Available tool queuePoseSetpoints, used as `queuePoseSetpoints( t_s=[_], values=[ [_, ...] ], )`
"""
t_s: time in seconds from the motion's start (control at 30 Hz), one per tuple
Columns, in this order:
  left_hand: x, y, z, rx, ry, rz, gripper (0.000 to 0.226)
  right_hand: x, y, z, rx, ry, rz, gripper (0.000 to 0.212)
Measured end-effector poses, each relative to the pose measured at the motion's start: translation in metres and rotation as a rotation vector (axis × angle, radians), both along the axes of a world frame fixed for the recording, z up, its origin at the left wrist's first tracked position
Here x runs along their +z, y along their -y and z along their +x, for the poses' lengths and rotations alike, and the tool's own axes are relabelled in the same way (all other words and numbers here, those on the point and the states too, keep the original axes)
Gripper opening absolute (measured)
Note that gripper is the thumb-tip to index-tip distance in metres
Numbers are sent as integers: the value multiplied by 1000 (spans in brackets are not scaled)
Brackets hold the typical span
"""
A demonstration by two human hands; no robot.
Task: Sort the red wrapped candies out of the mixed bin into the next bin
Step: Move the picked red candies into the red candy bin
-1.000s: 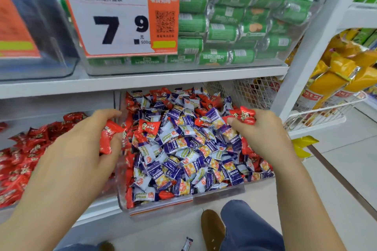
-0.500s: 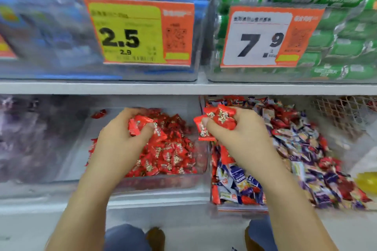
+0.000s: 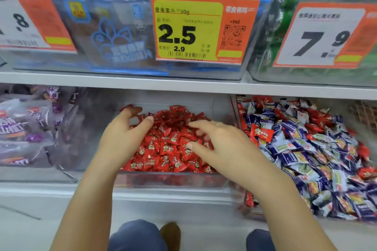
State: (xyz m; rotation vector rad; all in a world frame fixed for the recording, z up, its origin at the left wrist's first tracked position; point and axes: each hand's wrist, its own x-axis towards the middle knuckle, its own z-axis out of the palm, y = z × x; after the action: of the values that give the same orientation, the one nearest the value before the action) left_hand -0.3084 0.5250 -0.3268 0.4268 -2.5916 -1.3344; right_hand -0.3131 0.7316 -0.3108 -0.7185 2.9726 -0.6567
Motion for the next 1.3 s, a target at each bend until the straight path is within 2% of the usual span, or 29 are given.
queuePoseSetpoints(
  t_s=[0.07, 0.23, 0.47, 0.67, 0.77, 0.87, 0.93, 1.0, 1.07, 1.13, 1.3],
  values=[
    [1, -5, -1, -20, -9, -23, 50, 9, -13, 7, -20, -8, -13, 44],
    [3, -42, -1, -156, -11, -160, 41, 15, -58, 19, -160, -39, -189, 26],
    [7, -111, 5, -358, -200, -255, 36, 3, -138, 28, -361, 10, -46, 26],
    [23, -180, 11, -414, -374, -196, 32, -8, -212, 39, -583, -83, -46, 20],
    [16, -209, 6, -478, -257, -366, 41, -16, -237, 49, -649, -124, -56, 18],
    [5, -224, -1, -477, -93, -717, 54, -18, -257, 55, -717, -146, -65, 18],
    [1, -227, -2, -493, -22, -872, 61, -16, -268, 58, -790, -176, -107, 18],
    [-1, -228, -1, -496, 5, -986, 58, -11, -277, 63, -889, -224, -132, 18],
    [-4, -227, -2, -473, -32, -1008, 45, -6, -285, 68, -976, -265, -109, 18],
    [-7, -224, -5, -472, -78, -966, 34, -1, -290, 73, -993, -219, -48, 19],
    [-17, -220, -8, -517, -195, -920, 25, -17, -275, 72, -789, 184, 307, 29]
  ],
)
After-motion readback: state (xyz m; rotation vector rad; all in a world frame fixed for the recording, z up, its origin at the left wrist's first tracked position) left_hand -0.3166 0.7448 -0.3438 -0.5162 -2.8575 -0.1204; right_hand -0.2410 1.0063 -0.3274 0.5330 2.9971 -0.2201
